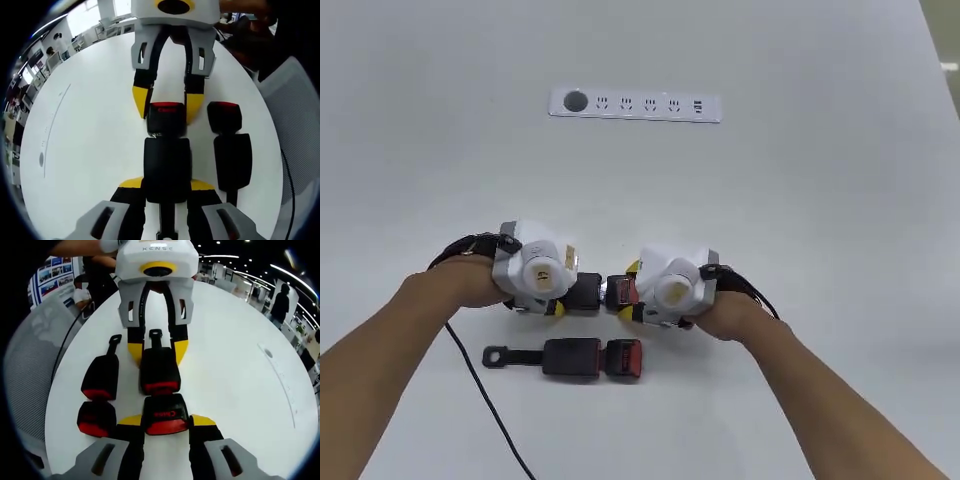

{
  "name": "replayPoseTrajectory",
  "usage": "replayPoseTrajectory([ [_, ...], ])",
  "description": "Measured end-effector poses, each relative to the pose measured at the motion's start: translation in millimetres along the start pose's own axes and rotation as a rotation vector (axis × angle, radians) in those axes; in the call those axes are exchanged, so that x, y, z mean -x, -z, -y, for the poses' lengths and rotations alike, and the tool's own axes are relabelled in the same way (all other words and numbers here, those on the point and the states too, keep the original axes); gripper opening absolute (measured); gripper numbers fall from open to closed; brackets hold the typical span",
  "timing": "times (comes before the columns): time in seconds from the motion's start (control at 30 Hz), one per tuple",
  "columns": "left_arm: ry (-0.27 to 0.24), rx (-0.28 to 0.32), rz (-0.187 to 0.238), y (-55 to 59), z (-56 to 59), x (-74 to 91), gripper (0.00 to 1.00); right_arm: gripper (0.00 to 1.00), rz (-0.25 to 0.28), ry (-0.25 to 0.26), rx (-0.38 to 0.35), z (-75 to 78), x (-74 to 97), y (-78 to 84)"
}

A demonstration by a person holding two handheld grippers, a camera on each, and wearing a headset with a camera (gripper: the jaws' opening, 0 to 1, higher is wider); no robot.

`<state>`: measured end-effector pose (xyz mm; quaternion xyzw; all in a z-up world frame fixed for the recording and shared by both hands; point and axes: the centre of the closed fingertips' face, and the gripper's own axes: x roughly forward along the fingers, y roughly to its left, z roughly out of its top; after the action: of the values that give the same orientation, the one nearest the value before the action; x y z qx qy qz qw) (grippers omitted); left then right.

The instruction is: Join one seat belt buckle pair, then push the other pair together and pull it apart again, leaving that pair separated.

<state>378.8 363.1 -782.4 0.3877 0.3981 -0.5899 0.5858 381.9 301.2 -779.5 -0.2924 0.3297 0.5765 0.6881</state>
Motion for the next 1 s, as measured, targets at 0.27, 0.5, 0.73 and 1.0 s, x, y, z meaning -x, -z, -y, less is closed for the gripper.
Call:
replayPoseTrajectory([
  [0.27,0.003,0.011,-0.024,0.4,-0.2,-1.2,0.32,0.30,-0.002,0.002,0.009,0.3,2.6,0.6],
  [0.5,0.001,0.019,-0.018,0.2,0.6,-0.7,0.32,0.31,-0.016,-0.002,0.018,2.1,7.6,7.7],
  [0.73,-0.002,0.028,-0.009,-0.2,1.0,-0.9,0.32,0.31,-0.026,-0.007,0.027,3.1,12.5,15.3],
  [1.0,0.001,0.021,-0.007,-0.3,1.4,-1.0,0.32,0.31,-0.022,-0.012,0.028,3.4,13.3,16.5],
])
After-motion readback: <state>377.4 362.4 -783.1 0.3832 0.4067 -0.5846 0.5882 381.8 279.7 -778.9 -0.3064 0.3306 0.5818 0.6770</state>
